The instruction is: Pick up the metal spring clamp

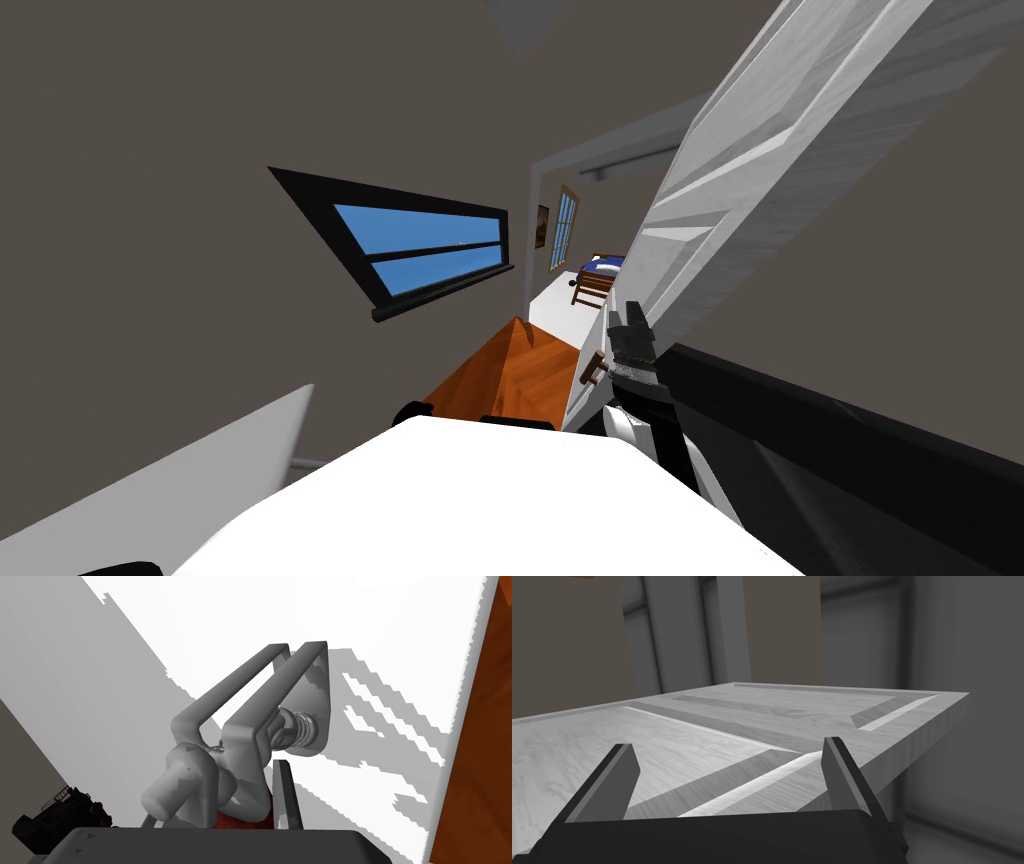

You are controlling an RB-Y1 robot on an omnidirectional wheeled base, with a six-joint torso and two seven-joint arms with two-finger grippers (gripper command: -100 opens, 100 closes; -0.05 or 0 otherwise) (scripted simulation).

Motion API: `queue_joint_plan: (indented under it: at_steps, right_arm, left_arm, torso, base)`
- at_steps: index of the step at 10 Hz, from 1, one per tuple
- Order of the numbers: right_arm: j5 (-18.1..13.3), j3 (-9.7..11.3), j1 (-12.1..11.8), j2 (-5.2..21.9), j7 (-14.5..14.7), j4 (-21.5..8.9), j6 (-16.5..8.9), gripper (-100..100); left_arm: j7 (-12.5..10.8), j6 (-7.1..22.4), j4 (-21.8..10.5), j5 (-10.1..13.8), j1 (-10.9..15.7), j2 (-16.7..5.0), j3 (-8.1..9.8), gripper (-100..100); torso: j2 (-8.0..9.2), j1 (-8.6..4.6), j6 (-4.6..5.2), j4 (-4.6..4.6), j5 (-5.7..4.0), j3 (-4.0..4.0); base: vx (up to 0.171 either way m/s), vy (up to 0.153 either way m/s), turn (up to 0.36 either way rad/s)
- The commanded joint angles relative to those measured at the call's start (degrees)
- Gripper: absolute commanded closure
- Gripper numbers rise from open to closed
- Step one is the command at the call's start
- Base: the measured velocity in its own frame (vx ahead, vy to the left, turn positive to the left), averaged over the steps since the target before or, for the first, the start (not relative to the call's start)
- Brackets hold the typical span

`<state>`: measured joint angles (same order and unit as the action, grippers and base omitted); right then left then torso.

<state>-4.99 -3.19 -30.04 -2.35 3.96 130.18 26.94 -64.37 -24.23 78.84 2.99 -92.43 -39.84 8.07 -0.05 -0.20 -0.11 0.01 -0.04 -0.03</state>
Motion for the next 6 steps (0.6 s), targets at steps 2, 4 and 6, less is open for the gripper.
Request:
queue_joint_plan:
  at_steps: [2,4,6]
  right_arm:
    - [0.0,0.0,0.0,0.0,0.0,0.0,0.0,0]
    - [0.0,0.0,0.0,0.0,0.0,0.0,0.0,0]
    - [0.0,0.0,0.0,0.0,0.0,0.0,0.0,0]
  left_arm:
    - [0.0,0.0,0.0,0.0,0.0,0.0,0.00,0]
    - [-1.0,-0.6,1.4,0.1,-2.5,-0.9,1.15,100]
    - [-1.0,-0.6,1.6,0.1,-2.6,-0.9,1.25,100]
  torso:
    - [0.00,-0.01,-0.01,0.00,0.00,0.00]
    - [0.01,-0.15,-0.03,-0.02,-0.05,-0.01]
    - [0.00,-0.30,-0.04,-0.02,-0.09,-0.01]
  base:
    - [0.000,0.000,0.000]
    - [-0.003,-0.048,0.012]
    - [-0.004,-0.042,0.007]
